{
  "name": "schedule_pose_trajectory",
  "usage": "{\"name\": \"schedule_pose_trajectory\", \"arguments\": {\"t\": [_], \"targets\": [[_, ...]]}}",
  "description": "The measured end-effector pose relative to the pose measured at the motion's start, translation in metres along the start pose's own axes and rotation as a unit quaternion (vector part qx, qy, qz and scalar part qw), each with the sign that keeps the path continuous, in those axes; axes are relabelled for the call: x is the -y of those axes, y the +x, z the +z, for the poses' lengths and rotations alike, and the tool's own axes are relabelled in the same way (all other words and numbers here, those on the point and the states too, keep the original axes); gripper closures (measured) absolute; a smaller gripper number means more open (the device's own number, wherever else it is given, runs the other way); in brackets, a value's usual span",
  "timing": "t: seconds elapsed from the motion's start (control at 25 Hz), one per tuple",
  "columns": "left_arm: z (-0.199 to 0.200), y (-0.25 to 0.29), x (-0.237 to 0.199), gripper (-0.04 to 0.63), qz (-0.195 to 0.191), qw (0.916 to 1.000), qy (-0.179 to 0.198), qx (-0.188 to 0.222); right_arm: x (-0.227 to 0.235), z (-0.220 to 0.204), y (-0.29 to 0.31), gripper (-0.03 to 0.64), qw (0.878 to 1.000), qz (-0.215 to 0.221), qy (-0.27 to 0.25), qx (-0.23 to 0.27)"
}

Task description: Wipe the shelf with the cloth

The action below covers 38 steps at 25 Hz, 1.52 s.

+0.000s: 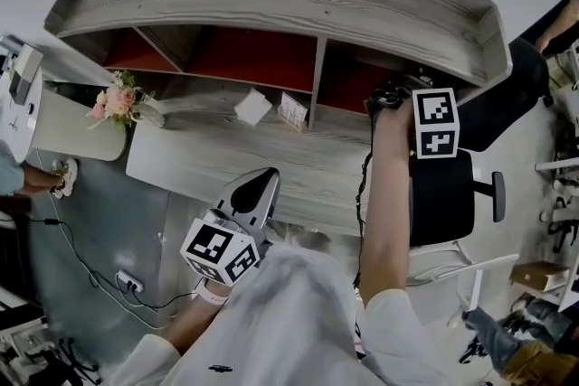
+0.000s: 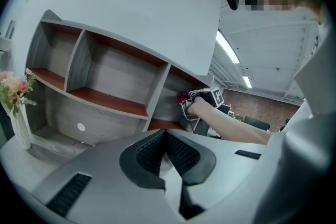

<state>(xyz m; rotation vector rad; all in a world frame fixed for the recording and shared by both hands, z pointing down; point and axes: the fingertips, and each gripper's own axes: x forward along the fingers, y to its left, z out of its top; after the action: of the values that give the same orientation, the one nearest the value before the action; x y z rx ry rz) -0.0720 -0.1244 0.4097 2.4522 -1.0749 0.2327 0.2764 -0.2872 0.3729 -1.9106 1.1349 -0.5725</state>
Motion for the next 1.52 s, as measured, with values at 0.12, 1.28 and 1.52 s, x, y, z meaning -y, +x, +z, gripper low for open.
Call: {"name": "schedule_pose_trajectory", "arguments": {"t": [0.12, 1.28, 1.52], "targets": [[-0.002, -0.001, -0.005, 0.589, 0.000, 1.0000, -0.002, -0.001, 0.021, -0.016, -0.002, 0.488, 0.999, -0.030, -0.016, -0.016], [-0.012, 0.002, -0.002, 0.589, -0.006, 0.9998, -0.019, -0.008, 0.098, -0.099, 0.000, 0.488, 0.893, -0.192, -0.297, -0.278], [-0.011, 0.006, 0.006, 0.589, -0.013, 0.9997, -0.020, -0.004, 0.070, -0.138, -0.004, 0.488, 0.879, -0.127, -0.296, -0.351]]}}
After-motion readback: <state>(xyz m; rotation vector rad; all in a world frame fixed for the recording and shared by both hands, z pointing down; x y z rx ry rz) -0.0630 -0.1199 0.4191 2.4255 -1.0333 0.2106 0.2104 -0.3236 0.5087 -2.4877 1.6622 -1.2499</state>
